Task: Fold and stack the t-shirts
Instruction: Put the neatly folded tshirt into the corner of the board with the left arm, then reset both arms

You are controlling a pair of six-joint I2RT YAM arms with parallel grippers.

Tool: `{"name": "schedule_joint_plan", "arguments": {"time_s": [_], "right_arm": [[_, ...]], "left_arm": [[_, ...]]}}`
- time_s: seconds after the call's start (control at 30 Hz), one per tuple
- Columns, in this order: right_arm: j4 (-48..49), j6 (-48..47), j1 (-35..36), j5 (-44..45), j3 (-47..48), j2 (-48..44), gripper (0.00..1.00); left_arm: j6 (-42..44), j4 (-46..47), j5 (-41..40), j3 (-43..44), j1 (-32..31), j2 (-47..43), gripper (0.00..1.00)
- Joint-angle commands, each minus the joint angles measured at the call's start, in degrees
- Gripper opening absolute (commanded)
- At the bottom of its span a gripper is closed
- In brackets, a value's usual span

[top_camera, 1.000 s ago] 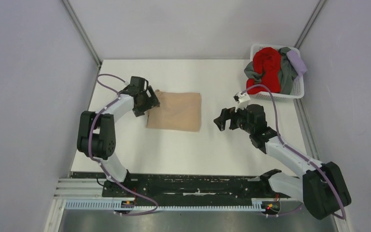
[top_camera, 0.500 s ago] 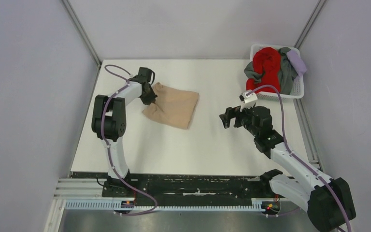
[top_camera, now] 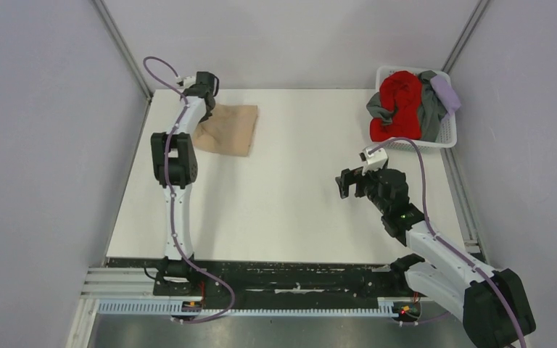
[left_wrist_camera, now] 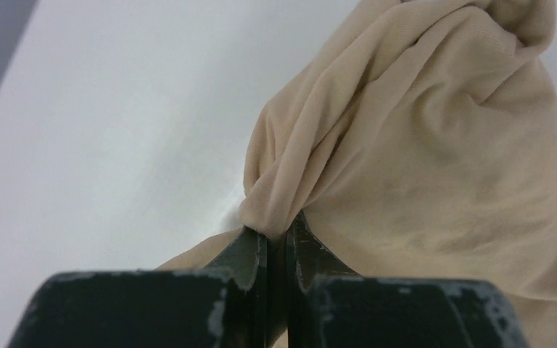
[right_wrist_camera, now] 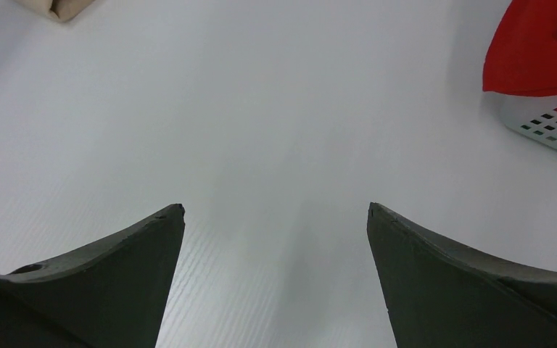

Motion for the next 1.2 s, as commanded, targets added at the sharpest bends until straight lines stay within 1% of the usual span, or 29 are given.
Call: {"name": "schedule_joint_plan", "arguments": {"time_s": [0.0, 0.1, 0.23, 0.27, 0.3, 0.33, 0.37, 0.4, 0.43, 0.57, 0.63, 0.73, 0.8, 0.93, 0.97, 1.07, 1.17], "right_arm": [[4.1, -2.9, -0.1, 5.1, -0.4, -0.8, 0.99], [4.1, -3.3, -0.1, 5.7, -0.3, -0.1, 0.99], [4.1, -4.3, -0.2, 6.9, 0.0, 1.5, 0.99], [4.1, -4.5, -0.2, 7.1, 0.1, 1.7, 0.99], [4.0, -4.6, -0.2, 7.0, 0.2, 1.9, 0.99], [3.9, -4.6, -0.2, 7.1, 0.2, 2.1, 0.99], [3.9, -4.6, -0.2, 7.5, 0.2, 2.2, 0.99], [3.8, -4.5, -0.2, 7.9, 0.2, 2.3, 0.99], [3.7, -4.2, -0.2, 8.5, 0.3, 2.2, 0.99], [3.8, -2.9, -0.2, 10.1, 0.1, 1.7, 0.99], [4.2, -0.6, -0.2, 12.8, -0.2, 1.3, 0.99], [6.0, 2.6, -0.3, 16.1, -1.3, 0.8, 0.99], [7.4, 4.5, -0.6, 15.7, -2.7, 0.6, 0.99], [8.2, 7.8, -1.2, 13.3, -4.5, 0.7, 0.99], [7.8, 7.9, -1.3, 12.7, -4.8, 0.6, 0.99], [7.7, 7.5, -1.4, 11.3, -5.9, -0.4, 0.99], [9.1, 7.3, -1.4, 10.9, -8.3, -1.8, 0.99]], "left_arm": [[9.1, 0.5, -5.8, 6.3, 4.4, 1.2, 0.02], [12.5, 3.5, -5.8, 8.1, 7.0, 1.9, 0.03], [12.2, 4.1, -5.0, 10.4, 9.4, 3.0, 0.06], [12.4, 4.6, -4.8, 10.8, 9.8, 3.3, 0.07], [12.5, 4.7, -4.9, 11.6, 10.1, 3.7, 0.11], [12.5, 4.4, -4.9, 12.2, 10.3, 3.8, 0.19], [12.3, 3.9, -4.7, 12.7, 10.5, 3.9, 0.36], [12.2, 3.5, -4.6, 12.8, 10.6, 3.6, 0.75], [12.1, 3.4, -4.5, 12.7, 10.5, 3.1, 0.98], [11.8, 2.7, -2.6, 12.5, 10.5, -0.8, 1.0], [11.0, 2.0, -0.2, 11.7, 10.3, -4.0, 1.0], [9.9, 1.8, 6.4, 6.6, 9.4, -10.7, 1.0], [7.9, 1.8, 9.6, 1.2, 8.2, -16.3, 1.0], [-0.1, 3.1, 14.9, -14.5, 5.5, -28.3, 1.0], [-1.3, 4.8, 16.0, -19.9, 3.2, -32.2, 1.0], [-5.2, 12.7, 17.9, -37.6, -0.9, -44.2, 1.0], [-9.0, 24.0, 24.4, -55.3, -4.0, -57.4, 1.0]]}}
